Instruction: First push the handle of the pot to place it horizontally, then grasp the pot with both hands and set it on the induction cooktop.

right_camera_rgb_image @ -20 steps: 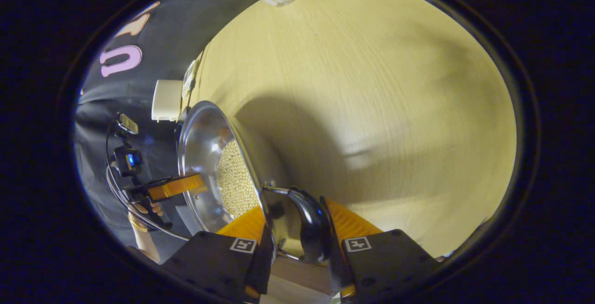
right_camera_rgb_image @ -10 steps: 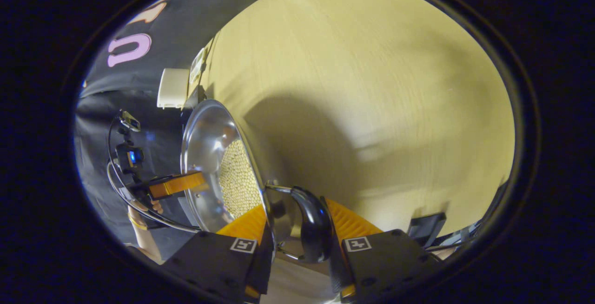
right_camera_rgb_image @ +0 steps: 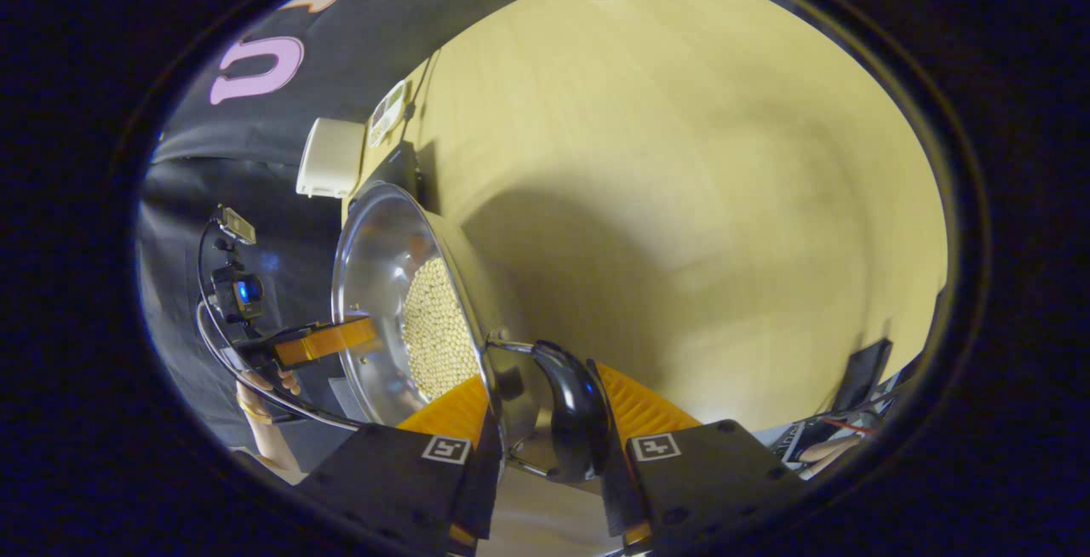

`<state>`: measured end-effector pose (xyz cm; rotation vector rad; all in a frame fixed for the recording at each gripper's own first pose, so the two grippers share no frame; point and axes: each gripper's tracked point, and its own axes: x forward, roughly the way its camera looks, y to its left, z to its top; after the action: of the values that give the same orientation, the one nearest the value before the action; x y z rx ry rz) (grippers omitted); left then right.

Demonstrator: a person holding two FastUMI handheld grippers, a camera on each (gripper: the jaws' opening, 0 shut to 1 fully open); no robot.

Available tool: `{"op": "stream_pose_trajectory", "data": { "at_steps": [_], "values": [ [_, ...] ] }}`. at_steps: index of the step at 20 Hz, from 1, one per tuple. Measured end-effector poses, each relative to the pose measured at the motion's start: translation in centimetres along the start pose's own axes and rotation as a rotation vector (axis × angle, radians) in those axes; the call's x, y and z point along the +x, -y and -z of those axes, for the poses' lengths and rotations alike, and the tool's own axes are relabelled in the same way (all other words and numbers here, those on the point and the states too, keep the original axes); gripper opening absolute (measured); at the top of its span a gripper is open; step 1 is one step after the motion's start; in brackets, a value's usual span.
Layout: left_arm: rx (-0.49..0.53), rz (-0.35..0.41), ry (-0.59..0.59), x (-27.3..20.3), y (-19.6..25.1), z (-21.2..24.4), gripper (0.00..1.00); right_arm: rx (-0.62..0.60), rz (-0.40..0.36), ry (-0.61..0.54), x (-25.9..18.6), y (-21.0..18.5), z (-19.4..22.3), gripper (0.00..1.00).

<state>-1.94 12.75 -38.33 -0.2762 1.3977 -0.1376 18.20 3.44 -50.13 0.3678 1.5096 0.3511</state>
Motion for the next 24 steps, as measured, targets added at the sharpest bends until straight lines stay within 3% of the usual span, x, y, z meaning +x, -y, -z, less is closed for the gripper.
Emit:
{"op": "stream_pose_trajectory", "data": {
  "at_steps": [8, 9, 11, 18, 20, 21, 23, 24],
  "values": [
    [0.032, -0.037, 0.096, -3.3, -12.0, -3.7, 0.59, -0.038, -0.01, 0.073, 0.1, 0.5, -1.2, 0.53],
    [0.035, -0.047, 0.113, -3.5, -13.0, -4.4, 0.59, -0.044, -0.011, 0.088, -0.2, 0.5, -1.6, 0.48],
    [0.048, -0.069, 0.155, -3.8, -14.9, -5.9, 0.59, -0.053, -0.012, 0.112, -0.4, 0.7, -2.1, 0.48],
    [0.066, -0.104, 0.283, -3.6, -17.6, -10.1, 0.59, -0.059, -0.027, 0.247, -1.0, 0.7, -4.9, 0.48],
    [0.066, -0.11, 0.299, -3.3, -17.9, -10.8, 0.59, -0.062, -0.029, 0.273, -1.1, 0.7, -5.5, 0.53],
    [0.063, -0.112, 0.303, -3.1, -18.1, -10.9, 0.59, -0.065, -0.028, 0.281, -1.3, 0.8, -5.7, 0.48],
    [0.052, -0.115, 0.305, -2.7, -18.1, -11.1, 0.59, -0.066, -0.028, 0.288, -1.6, 1.0, -5.8, 0.48],
    [0.046, -0.117, 0.306, -2.5, -18.3, -11.2, 0.59, -0.067, -0.027, 0.292, -1.5, 1.0, -6.0, 0.53]
  ]
}}
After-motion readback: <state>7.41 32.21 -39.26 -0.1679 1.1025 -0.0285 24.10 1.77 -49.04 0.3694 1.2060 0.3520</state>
